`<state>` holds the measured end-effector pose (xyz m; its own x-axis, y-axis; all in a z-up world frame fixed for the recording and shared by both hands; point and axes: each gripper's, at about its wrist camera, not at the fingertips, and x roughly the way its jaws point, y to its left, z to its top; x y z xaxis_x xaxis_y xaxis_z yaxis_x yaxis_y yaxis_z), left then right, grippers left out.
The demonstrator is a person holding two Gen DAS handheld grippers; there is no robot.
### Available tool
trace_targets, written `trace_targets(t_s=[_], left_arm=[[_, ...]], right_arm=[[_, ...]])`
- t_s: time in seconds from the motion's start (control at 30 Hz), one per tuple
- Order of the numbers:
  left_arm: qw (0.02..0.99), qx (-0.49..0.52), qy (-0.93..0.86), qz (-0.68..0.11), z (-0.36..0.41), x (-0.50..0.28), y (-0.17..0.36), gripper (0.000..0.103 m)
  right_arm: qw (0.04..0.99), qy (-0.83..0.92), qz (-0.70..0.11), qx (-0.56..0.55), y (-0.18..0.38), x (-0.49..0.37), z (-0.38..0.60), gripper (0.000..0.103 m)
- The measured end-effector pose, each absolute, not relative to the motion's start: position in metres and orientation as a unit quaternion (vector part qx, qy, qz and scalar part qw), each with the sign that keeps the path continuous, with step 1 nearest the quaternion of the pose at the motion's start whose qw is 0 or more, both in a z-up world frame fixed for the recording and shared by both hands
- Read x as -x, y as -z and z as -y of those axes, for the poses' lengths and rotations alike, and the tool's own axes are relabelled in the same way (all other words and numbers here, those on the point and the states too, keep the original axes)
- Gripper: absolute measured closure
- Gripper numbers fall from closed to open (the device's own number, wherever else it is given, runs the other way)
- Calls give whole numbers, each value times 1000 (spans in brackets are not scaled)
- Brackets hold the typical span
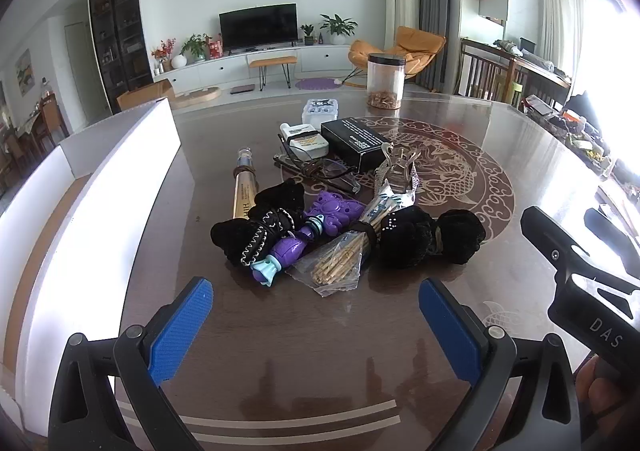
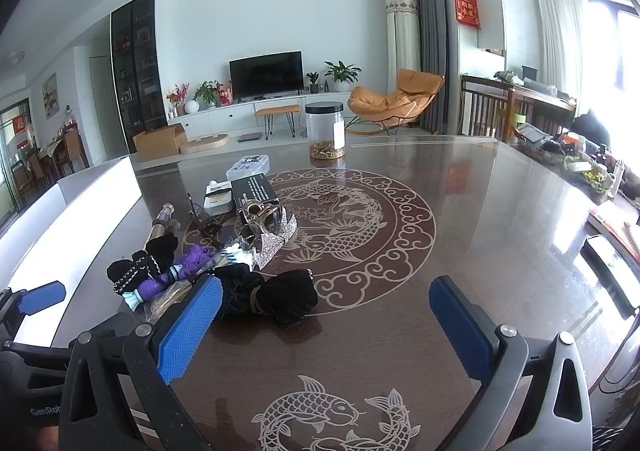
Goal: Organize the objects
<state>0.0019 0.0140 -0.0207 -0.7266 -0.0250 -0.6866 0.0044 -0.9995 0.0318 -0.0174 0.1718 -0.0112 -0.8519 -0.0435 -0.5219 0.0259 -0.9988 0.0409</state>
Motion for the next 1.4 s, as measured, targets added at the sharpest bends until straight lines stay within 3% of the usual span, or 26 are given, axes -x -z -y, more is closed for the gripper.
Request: trace_targets(t_s=[0.63,1.17,1.4], left_arm=[[23,-393,919,29,-3,-12,37,0],[58,-479,876,14,23,1,88,0],[46,-482,875,-23,33,6,94,0]], right_arm=[[20,957,16,-288,15,22,-171,0],[42,884,-25,-464,88,68,-146,0],[45,877,-30,-477,93,69,-146,0]])
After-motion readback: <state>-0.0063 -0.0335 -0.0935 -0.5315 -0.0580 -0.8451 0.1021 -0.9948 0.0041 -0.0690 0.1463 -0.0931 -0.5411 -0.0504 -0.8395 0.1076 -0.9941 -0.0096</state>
